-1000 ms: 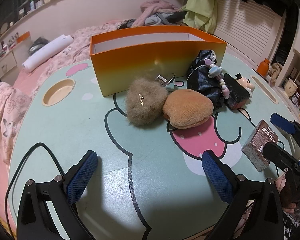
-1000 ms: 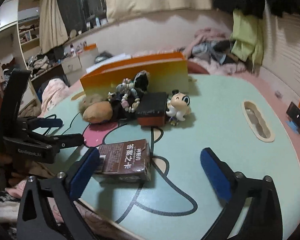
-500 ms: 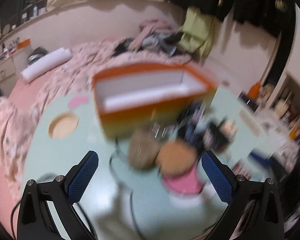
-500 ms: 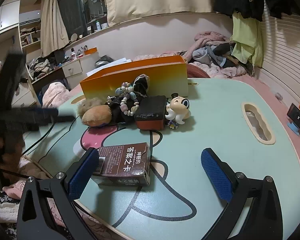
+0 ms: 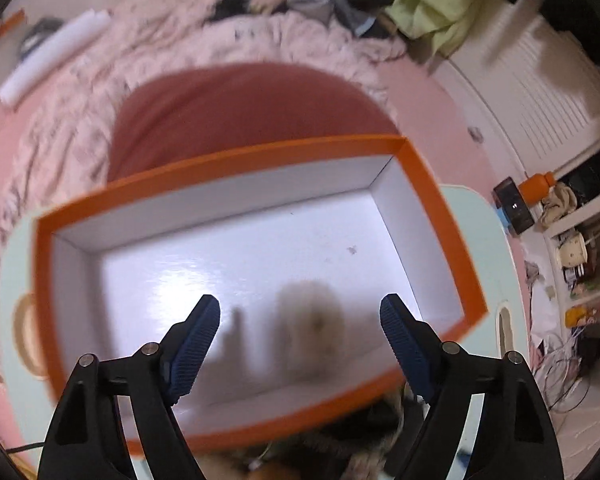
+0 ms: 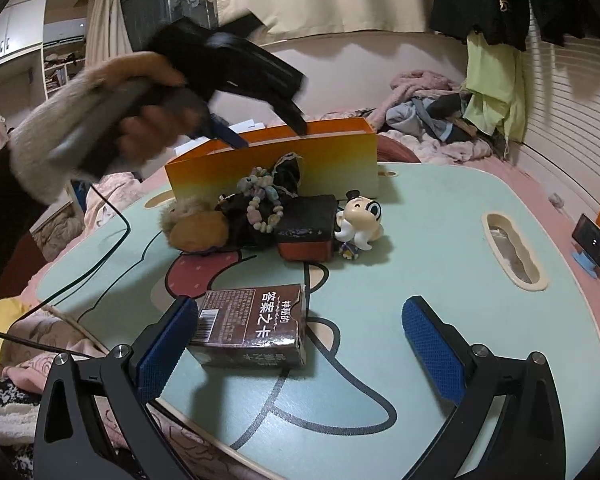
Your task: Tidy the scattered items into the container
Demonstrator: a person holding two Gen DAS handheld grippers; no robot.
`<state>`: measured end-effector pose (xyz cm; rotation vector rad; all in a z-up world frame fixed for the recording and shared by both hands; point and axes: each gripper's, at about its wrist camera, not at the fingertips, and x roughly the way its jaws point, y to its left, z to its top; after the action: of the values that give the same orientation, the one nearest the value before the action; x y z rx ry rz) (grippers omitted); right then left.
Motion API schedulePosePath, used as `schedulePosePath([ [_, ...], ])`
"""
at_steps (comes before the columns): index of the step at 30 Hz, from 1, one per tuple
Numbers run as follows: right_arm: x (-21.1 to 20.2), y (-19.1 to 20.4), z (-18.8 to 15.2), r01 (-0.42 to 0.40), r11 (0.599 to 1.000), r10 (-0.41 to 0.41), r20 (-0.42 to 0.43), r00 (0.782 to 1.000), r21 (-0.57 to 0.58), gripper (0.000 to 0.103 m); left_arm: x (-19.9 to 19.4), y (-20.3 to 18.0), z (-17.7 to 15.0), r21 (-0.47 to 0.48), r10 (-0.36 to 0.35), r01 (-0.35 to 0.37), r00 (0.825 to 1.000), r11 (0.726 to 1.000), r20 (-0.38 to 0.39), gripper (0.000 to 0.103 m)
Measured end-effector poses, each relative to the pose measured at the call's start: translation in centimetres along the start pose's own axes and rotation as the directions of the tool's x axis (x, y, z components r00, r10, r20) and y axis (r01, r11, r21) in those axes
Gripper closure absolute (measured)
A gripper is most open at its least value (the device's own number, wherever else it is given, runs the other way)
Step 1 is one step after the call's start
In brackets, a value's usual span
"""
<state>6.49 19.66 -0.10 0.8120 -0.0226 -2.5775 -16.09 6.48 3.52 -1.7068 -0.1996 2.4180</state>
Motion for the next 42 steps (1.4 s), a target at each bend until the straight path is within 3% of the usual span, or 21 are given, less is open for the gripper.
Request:
schedulePosePath([
  [3, 0.0, 0.0, -0.1, -0.004, 1.0, 0.004, -0.001, 1.0, 0.002, 0.001, 2.1, -0.6, -0.1, 0.041, 0.047, -0.045, 0.998, 0.998, -0.047, 0.029],
  [5, 0.0, 0.0, -0.1, -0.005, 1.0, 0.005, -0.002, 1.0, 0.002, 0.001, 2.2, -0.5, -0.1, 0.035, 0.0, 0.001, 0.999, 0.999, -0.047, 0.036],
  [6, -0.1, 0.0, 0.0, -0.005, 1.0, 0.005, -0.002, 1.0, 0.003, 0.001, 2.1, -0.6, 0.0, 0.044, -0.021, 0.023, 0.999, 0.999, -0.05, 0.042],
  [8, -0.1, -0.1, 0.0, -0.008, 1.0, 0.008, -0.002, 1.0, 0.006, 0.001, 1.9, -0.6, -0.1, 0.042, -0.064, 0.067, 0.996, 0.997, -0.068, 0.067],
  [10, -0.1, -0.1, 0.0, -0.012, 1.0, 0.012, -0.004, 1.0, 0.009, 0.001, 1.9, -0.6, -0.2, 0.032, -0.126, 0.129, 0.988, 0.991, -0.092, 0.08],
  [15, 0.0, -0.2, -0.1, -0.013, 1.0, 0.013, -0.005, 1.0, 0.011, 0.001, 0.6, 0.6, -0.1, 0.015, -0.163, 0.164, 0.986, 0.986, -0.034, 0.08],
  [18, 0.0, -0.3, 0.0, -0.013, 1.0, 0.013, -0.006, 1.0, 0.017, 0.001, -2.6, 1.2, -0.2, 0.009, -0.253, 0.253, 0.967, 0.968, 0.039, 0.08],
  [20, 0.0, -0.3, 0.0, -0.013, 1.0, 0.013, -0.007, 1.0, 0.02, 0.001, -5.3, 0.9, -0.7, 0.042, -0.273, 0.27, 0.957, 0.962, 0.098, 0.08],
  [24, 0.0, -0.4, 0.1, -0.011, 1.0, 0.011, -0.007, 1.0, 0.019, 0.001, -11.9, 0.6, -3.5, 0.134, -0.362, 0.34, 0.908, 0.931, 0.212, 0.08],
  [27, -0.1, -0.4, 0.1, -0.011, 1.0, 0.011, -0.007, 1.0, 0.022, 0.001, -14.0, 0.3, -6.6, 0.193, -0.396, 0.355, 0.884, 0.915, 0.249, 0.08],
  [29, -0.1, -0.4, 0.1, -0.01, 1.0, 0.01, -0.007, 1.0, 0.021, 0.001, -14.2, 0.3, -8.8, 0.22, -0.39, 0.34, 0.885, 0.915, 0.255, 0.08],
  [34, -0.1, -0.3, 0.2, -0.004, 1.0, 0.005, -0.008, 1.0, 0.014, 0.001, -11.0, 1.5, -14.8, 0.22, -0.328, 0.281, 0.919, 0.934, 0.217, 0.08],
  [37, 0.0, -0.3, 0.2, -0.005, 1.0, 0.005, -0.01, 1.0, 0.009, 0.001, -8.6, 2.5, -16.3, 0.197, -0.35, 0.313, 0.917, 0.929, 0.193, 0.08],
  [39, 0.0, -0.3, 0.3, -0.005, 1.0, 0.005, -0.012, 1.0, 0.006, 0.001, -7.6, 3.0, -16.8, 0.181, -0.36, 0.324, 0.907, 0.929, 0.22, 0.072],
  [41, 0.0, -0.2, 0.3, -0.003, 1.0, 0.003, -0.012, 1.0, 0.002, 0.001, -7.2, 3.2, -17.0, 0.164, -0.325, 0.29, 0.907, 0.943, 0.266, 0.045],
  [42, 0.1, -0.2, 0.3, -0.001, 1.0, 0.001, -0.012, 1.0, 0.0, 0.001, -7.4, 3.4, -17.0, 0.158, -0.307, 0.27, 0.902, 0.95, 0.304, 0.042],
])
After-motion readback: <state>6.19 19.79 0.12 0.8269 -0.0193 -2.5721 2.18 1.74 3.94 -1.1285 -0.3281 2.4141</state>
